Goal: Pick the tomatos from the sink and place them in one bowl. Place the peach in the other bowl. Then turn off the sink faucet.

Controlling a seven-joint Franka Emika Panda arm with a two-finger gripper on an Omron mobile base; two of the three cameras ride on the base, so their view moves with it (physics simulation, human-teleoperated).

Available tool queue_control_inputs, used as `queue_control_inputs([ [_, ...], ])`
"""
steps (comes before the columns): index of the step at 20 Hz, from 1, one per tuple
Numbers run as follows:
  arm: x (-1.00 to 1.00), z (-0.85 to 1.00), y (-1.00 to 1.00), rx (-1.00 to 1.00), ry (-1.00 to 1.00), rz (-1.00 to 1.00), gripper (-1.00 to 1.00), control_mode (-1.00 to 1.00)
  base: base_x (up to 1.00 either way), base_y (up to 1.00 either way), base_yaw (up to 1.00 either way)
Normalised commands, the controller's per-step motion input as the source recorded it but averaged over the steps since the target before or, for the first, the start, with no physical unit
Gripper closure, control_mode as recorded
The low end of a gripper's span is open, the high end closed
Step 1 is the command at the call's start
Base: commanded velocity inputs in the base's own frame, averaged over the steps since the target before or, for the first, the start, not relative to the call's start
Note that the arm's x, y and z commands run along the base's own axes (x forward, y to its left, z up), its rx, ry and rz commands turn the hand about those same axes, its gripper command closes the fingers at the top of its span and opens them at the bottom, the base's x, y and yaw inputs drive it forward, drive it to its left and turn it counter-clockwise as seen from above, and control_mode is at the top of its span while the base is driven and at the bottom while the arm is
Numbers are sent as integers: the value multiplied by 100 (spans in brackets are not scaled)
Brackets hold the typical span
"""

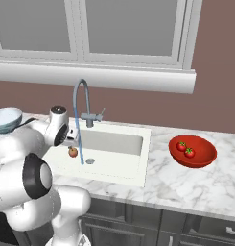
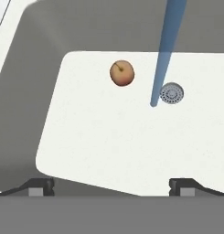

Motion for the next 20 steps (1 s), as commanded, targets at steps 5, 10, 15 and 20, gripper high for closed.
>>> queue_control_inputs([
  [5,28,-26,23,0,0,-6,-100,-100,0,0,0],
  [10,29,-16,21,0,0,-7,-100,-100,0,0,0],
  [15,29,-9,5,0,0,-9,-100,-100,0,0,0],
  [20,36,-16,0,0,0,-13,-100,-100,0,0,0],
])
